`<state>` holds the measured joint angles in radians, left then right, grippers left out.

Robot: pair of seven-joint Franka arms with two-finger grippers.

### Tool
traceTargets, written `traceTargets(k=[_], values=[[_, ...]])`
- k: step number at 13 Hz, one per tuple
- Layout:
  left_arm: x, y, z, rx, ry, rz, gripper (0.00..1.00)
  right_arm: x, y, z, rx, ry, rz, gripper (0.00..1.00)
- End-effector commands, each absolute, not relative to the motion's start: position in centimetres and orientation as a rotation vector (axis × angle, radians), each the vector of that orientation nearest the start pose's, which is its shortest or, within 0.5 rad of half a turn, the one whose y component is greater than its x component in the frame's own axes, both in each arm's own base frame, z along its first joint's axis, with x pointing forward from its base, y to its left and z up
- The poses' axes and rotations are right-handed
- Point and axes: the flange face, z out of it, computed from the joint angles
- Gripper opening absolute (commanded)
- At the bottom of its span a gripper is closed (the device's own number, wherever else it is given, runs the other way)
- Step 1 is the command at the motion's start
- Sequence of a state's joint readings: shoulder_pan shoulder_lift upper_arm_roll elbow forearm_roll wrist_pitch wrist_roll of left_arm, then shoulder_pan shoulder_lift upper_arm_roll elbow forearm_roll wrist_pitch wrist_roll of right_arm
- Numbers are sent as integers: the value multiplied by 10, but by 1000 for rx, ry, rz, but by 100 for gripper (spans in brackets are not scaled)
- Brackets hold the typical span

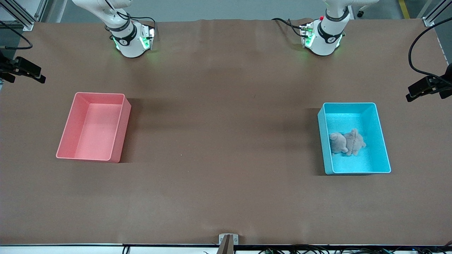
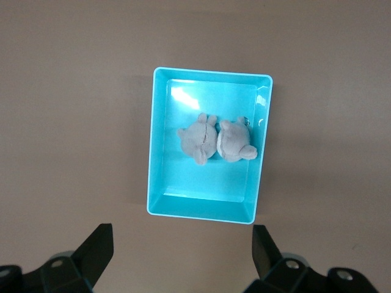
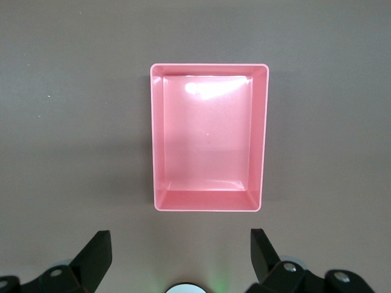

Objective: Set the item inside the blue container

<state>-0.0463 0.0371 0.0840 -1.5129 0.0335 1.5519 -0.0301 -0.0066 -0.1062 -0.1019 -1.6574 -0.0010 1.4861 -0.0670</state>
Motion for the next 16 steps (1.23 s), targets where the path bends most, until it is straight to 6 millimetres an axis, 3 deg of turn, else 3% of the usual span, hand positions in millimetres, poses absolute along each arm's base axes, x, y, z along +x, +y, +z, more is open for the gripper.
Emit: traceTargets(k=[1,16], values=[[559,23,638,-3134,-108,-3,100,502,-58,636,-3128,51,93,100],[554,5,651,-3169,-83,-51,100,502,-58,636,-3128,63,101,100]])
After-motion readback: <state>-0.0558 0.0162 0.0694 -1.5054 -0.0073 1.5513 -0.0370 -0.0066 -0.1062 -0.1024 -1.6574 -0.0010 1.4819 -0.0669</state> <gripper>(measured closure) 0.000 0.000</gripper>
